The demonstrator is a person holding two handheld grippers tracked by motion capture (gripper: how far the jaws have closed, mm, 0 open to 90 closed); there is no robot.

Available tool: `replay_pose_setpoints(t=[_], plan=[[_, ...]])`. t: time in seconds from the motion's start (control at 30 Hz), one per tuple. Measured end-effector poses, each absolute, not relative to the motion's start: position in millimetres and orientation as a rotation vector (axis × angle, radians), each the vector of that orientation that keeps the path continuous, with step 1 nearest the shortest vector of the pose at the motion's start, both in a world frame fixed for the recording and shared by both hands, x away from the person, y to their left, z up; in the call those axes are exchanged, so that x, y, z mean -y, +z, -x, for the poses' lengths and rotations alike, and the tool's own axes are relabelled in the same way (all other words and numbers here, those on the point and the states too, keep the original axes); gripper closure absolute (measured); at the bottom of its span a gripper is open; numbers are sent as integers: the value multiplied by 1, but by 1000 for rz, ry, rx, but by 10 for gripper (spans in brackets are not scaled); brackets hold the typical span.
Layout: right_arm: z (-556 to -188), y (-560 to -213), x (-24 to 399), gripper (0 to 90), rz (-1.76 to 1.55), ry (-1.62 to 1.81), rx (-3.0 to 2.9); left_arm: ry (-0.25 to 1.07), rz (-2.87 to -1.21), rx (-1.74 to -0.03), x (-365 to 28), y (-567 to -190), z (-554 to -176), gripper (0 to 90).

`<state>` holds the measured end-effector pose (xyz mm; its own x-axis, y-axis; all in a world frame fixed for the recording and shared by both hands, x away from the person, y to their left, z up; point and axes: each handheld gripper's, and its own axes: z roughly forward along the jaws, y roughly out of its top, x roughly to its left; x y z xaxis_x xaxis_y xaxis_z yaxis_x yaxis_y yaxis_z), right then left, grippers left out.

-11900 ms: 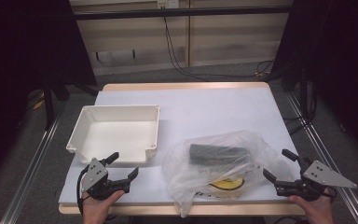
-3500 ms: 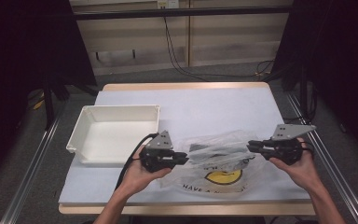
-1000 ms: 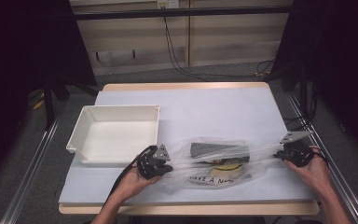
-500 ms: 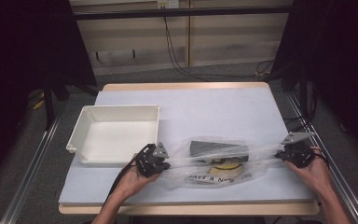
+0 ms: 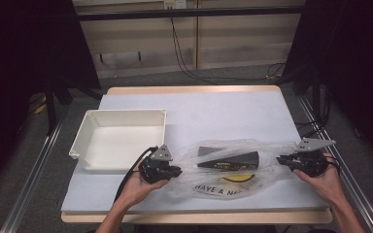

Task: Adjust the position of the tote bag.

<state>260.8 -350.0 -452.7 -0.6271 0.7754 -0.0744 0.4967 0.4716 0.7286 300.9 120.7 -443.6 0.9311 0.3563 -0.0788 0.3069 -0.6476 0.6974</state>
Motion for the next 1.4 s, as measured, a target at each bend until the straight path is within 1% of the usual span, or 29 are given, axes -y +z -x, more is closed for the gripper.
replay_pose_setpoints(t=[0.03,0.07,0.1,0.13,0.17,0.2,0.33,0.4,0.43,0.47,0.5,0.53,0.6,0.63,0.67,0.77,1.03,1.13,1.23,1.3,1.37,1.4], plan=[[-261,-453,350,756,-1065,962,-2327,85,-2308,-460,-121,-441,-300,823],[-258,-450,349,727,-1061,982,-2319,85,-2290,-457,-121,-438,-299,802],[-251,-446,348,664,-1056,1011,-2310,80,-2278,-450,-121,-435,-297,780],[-251,-446,348,664,-1056,1011,-2310,96,-2277,-441,-120,-431,-296,780],[-245,-442,347,630,-1052,1046,-2302,95,-2272,-431,-118,-428,-295,747],[-245,-442,347,630,-1052,1046,-2302,92,-2272,-422,-116,-424,-293,747],[-233,-434,340,603,-1022,1101,-2269,87,-2255,-366,-109,-414,-286,678],[-227,-428,334,621,-1004,1140,-2266,80,-2235,-353,-107,-411,-285,678],[-226,-426,331,636,-993,1155,-2265,68,-2221,-342,-106,-409,-285,700],[-224,-423,327,665,-975,1168,-2269,63,-2220,-331,-103,-407,-286,737],[-224,-420,316,750,-934,1199,-2292,41,-2226,-310,-98,-406,-288,825],[-224,-420,316,750,-934,1199,-2292,27,-2215,-299,-93,-407,-289,825],[-225,-422,305,813,-909,1214,-2322,-8,-2235,-271,-79,-410,-291,882],[-228,-426,292,863,-882,1231,-2366,-14,-2265,-249,-71,-411,-293,894],[-229,-429,286,876,-876,1246,-2378,-15,-2275,-249,-63,-413,-294,895],[-233,-434,277,899,-871,1266,-2405,-42,-2276,-242,-43,-418,-301,894],[-244,-451,260,900,-875,1223,-2435,-36,-2336,-230,-8,-428,-314,863],[-245,-459,254,900,-871,1195,-2455,13,-2352,-230,-2,-425,-320,857],[-247,-465,250,900,-864,1182,-2482,36,-2333,-270,-1,-422,-328,857],[-247,-468,248,900,-860,1174,-2491,-5,-2295,-290,-3,-420,-333,857],[-246,-470,247,900,-853,1178,-2502,39,-2329,-290,-2,-417,-337,857],[-245,-471,246,900,-853,1178,-2510,35,-2324,-307,-1,-418,-340,857]])
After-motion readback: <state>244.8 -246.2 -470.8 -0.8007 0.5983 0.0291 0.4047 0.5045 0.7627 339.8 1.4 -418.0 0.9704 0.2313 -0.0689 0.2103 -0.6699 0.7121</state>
